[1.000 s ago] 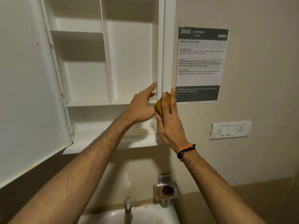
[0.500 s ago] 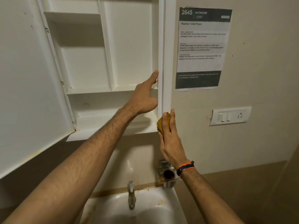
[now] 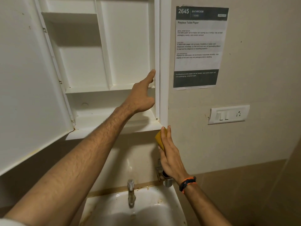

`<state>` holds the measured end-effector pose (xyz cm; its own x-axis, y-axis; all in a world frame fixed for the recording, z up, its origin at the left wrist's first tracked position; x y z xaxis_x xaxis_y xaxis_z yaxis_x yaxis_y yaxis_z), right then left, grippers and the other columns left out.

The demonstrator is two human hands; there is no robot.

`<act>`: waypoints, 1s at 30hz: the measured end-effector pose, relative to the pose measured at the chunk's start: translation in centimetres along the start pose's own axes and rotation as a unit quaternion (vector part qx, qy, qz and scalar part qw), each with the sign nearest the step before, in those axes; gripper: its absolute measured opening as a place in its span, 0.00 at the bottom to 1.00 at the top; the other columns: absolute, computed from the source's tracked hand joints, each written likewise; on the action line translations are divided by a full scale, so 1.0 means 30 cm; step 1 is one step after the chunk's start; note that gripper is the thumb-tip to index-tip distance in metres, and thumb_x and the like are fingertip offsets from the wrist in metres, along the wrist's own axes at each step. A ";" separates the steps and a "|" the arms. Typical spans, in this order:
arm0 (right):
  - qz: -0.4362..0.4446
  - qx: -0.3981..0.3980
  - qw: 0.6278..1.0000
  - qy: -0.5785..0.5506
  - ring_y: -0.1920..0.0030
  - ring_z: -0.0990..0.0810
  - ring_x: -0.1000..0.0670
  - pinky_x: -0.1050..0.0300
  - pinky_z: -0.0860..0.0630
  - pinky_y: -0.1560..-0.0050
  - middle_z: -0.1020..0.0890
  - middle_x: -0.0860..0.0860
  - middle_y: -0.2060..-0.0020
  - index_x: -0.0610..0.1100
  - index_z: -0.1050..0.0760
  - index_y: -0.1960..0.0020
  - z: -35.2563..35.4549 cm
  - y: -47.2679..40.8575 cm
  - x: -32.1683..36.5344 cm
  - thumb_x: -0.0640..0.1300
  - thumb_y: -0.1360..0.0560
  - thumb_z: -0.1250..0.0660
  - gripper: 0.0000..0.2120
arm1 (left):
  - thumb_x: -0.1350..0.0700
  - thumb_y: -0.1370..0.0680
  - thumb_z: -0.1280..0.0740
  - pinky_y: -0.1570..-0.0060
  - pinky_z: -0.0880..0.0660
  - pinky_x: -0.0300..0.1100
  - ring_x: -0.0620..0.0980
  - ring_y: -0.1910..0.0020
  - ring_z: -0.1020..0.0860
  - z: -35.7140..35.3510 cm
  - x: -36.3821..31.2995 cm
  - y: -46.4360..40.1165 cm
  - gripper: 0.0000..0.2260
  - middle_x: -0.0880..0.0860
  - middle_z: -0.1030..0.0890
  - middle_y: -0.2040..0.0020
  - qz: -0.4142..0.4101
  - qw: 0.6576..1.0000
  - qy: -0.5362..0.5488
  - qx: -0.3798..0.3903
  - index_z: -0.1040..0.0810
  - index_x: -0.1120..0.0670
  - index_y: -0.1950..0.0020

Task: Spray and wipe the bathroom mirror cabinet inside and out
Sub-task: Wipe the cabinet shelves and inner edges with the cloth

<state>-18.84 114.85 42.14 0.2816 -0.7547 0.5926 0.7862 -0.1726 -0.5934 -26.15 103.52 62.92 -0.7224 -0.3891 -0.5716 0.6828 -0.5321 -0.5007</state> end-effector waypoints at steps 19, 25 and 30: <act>-0.111 -0.041 0.915 -0.386 0.43 0.19 0.51 0.49 0.24 0.36 0.17 0.51 0.45 0.46 0.27 0.32 0.218 -0.186 0.191 0.38 0.27 0.28 0.25 | 0.68 0.33 0.38 0.30 0.38 0.43 0.52 0.24 0.40 0.035 -0.010 0.086 0.41 0.52 0.36 0.23 0.073 0.991 -0.099 -0.045 0.45 0.48 0.21; -0.082 0.046 0.900 -0.426 0.48 0.17 0.51 0.59 0.21 0.46 0.16 0.48 0.48 0.46 0.23 0.42 0.184 -0.294 0.310 0.36 0.28 0.27 0.16 | 0.66 0.32 0.37 0.29 0.38 0.43 0.52 0.24 0.38 0.172 -0.006 0.221 0.39 0.51 0.35 0.24 0.126 0.974 -0.166 -0.084 0.42 0.50 0.22; -0.099 0.100 0.856 -0.498 0.47 0.17 0.45 0.53 0.19 0.47 0.17 0.41 0.47 0.40 0.24 0.44 0.122 -0.371 0.482 0.36 0.23 0.33 0.08 | 0.67 0.32 0.38 0.36 0.39 0.36 0.51 0.25 0.38 0.357 -0.023 0.354 0.39 0.51 0.35 0.24 0.170 0.958 -0.196 -0.124 0.42 0.51 0.22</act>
<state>-21.50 108.18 59.30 0.3825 0.2080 0.9003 0.9232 -0.0469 -0.3814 -19.57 90.07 64.96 -0.4063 -0.7860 -0.4660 0.8558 -0.1487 -0.4955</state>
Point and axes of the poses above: each hand's wrist, its own y-axis away from the middle knuckle, its own z-axis out of the back of the hand, x = y × z, the point moved 1 cm from there along -y, towards the middle knuckle
